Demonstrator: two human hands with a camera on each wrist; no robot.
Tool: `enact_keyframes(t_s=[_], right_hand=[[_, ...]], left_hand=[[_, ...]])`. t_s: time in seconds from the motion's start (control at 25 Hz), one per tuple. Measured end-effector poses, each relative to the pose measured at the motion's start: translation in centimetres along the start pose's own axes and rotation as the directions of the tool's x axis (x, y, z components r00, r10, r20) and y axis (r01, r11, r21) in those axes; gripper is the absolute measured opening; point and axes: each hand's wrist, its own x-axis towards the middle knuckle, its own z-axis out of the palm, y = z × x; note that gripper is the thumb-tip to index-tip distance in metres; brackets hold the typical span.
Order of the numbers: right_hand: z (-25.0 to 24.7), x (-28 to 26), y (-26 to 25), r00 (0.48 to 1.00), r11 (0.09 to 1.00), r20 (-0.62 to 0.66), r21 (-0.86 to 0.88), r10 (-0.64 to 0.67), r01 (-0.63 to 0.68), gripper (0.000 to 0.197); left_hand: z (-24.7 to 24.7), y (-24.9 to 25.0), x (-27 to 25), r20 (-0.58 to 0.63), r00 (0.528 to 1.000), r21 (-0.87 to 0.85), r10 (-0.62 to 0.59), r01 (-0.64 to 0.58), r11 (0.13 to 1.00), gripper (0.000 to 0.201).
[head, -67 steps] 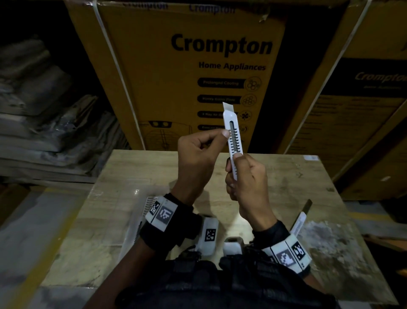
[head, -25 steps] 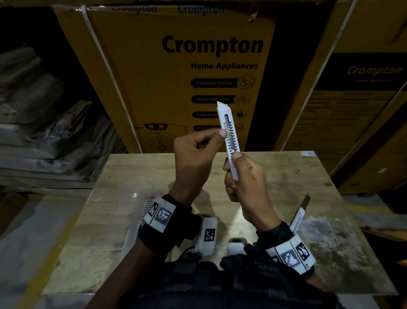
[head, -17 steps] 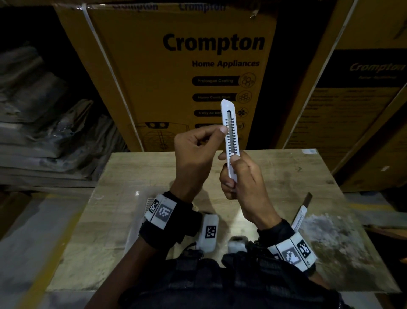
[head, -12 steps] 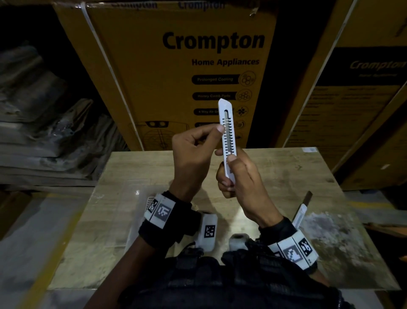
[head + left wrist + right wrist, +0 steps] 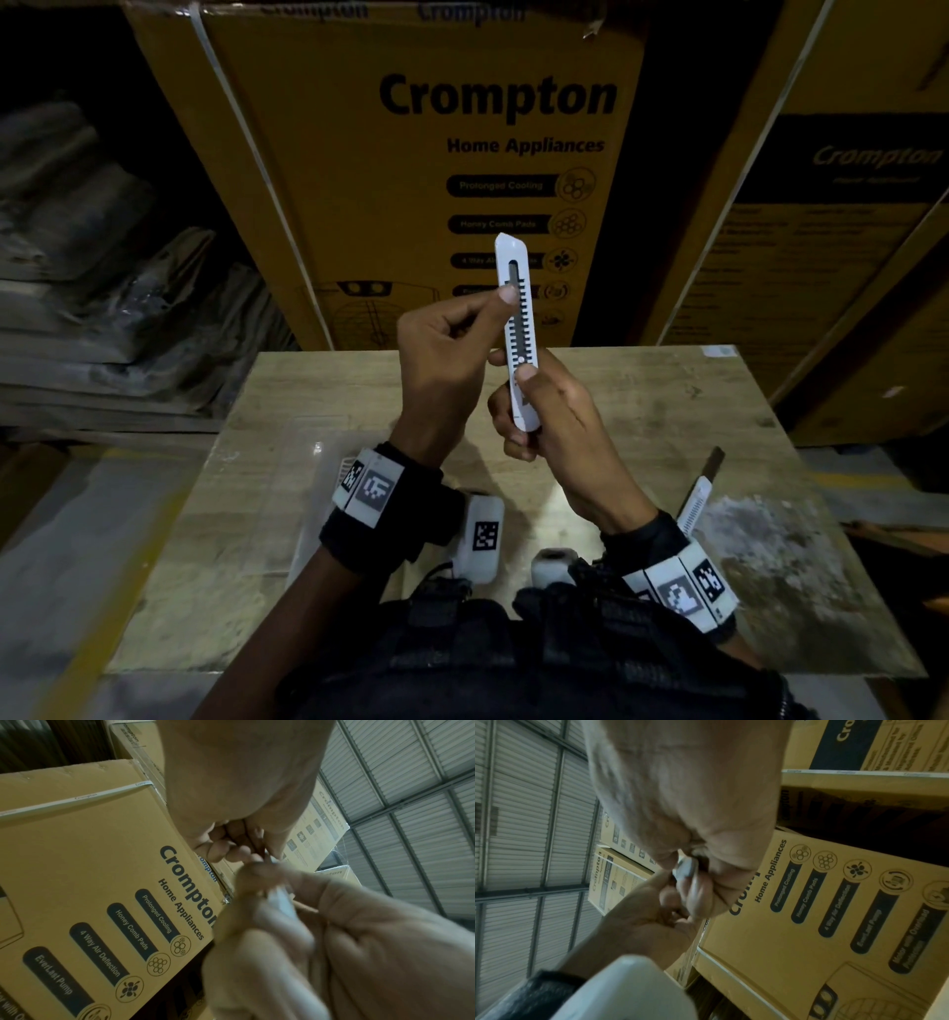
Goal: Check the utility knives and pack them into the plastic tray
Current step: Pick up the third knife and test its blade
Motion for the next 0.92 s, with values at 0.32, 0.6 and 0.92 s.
enact_keyframes(t_s=[0.32,0.6,0.92], right_hand=[[-1.2,-0.5,-0.1,0.989,0.925,-0.069,-0.366,-0.134,0.100,0.022],[-1.6,-0.7,-0.3,0.956,0.632,0.173,-0.720,-0.236,0.287,0.056],[-3.1,-0.4,-0.3,0.910,0.513,0.214,-0.769,-0.356,0.382,0.053]], left_hand=[[-1.1,-0.6,0.6,-0.079,0.996,0.086,0.042,-0.035,0.996,0.025],[-0.8,-2.5,0.1,-0.088,0.994,0.118,-0.067,0.077,0.990,0.042],[0.7,-2.5,-0.3,-0.035,0.985,0.116,-0.172,0.175,0.978,0.043]])
